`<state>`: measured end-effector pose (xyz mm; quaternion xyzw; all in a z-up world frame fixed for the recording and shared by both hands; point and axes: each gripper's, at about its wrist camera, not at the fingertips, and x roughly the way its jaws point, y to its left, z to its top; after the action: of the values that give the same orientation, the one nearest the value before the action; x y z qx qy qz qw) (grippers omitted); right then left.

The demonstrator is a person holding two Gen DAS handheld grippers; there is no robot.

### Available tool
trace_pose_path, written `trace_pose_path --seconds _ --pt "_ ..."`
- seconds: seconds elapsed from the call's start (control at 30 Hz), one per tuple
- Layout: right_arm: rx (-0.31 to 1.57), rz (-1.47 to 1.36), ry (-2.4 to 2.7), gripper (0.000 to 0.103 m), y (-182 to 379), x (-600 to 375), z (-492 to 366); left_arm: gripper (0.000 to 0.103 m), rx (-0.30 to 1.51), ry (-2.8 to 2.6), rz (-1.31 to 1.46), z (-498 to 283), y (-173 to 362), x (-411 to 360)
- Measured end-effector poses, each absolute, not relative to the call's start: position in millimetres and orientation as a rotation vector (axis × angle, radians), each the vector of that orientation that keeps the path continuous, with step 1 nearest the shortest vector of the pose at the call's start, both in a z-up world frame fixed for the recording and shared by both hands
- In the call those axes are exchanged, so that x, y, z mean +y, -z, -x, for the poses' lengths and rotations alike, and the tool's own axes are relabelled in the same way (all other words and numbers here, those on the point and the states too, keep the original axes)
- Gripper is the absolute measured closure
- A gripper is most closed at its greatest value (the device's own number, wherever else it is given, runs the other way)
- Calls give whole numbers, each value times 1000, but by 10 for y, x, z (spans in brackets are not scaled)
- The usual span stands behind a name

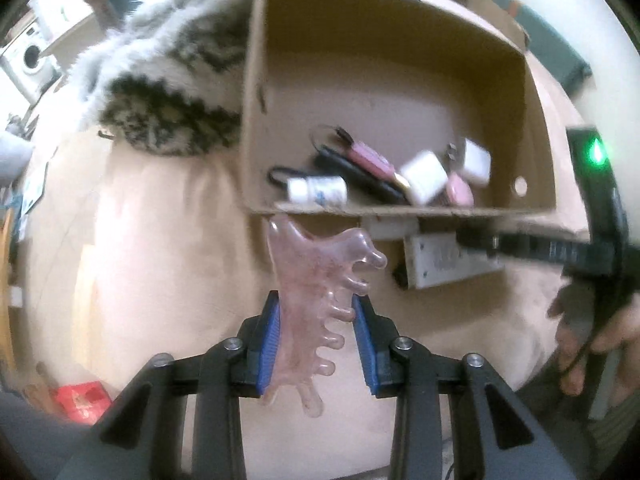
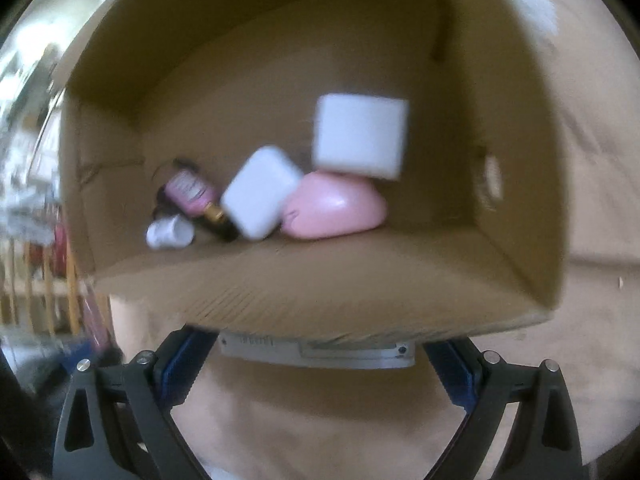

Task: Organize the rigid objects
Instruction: 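Grasp the white remote with the right tool while the left tool holds the comb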

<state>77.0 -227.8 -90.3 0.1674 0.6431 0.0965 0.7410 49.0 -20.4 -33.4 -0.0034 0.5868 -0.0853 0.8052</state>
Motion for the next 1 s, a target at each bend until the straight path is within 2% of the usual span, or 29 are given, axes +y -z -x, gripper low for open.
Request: trace_pose_path --seconds 0.2,0.27,0.37,0.63,0.7,0.8,0.83,1.0 --pt "1494 -382 -474 0 847 -1915 -499 71 1210 148 35 -579 228 40" --pt "1497 -255 -551 0 767 -1677 -389 71 1199 142 50 -605 174 94" --pt "1398 -45 -405 0 663 -1623 -356 71 1196 134 69 -661 167 110" --pt "1319 234 -397 0 760 -1168 -548 71 1208 98 70 -702 228 124" --pt "1284 324 -417 6 787 -994 -522 71 1209 97 65 -696 235 114" --pt "1235 440 -440 28 836 -768 -484 71 1211 99 59 -700 247 92" --pt "1217 486 -429 39 861 -705 -472 71 1212 100 57 -702 250 87" --pt "1217 526 -436 45 915 -609 -412 71 1220 89 60 -709 268 106"
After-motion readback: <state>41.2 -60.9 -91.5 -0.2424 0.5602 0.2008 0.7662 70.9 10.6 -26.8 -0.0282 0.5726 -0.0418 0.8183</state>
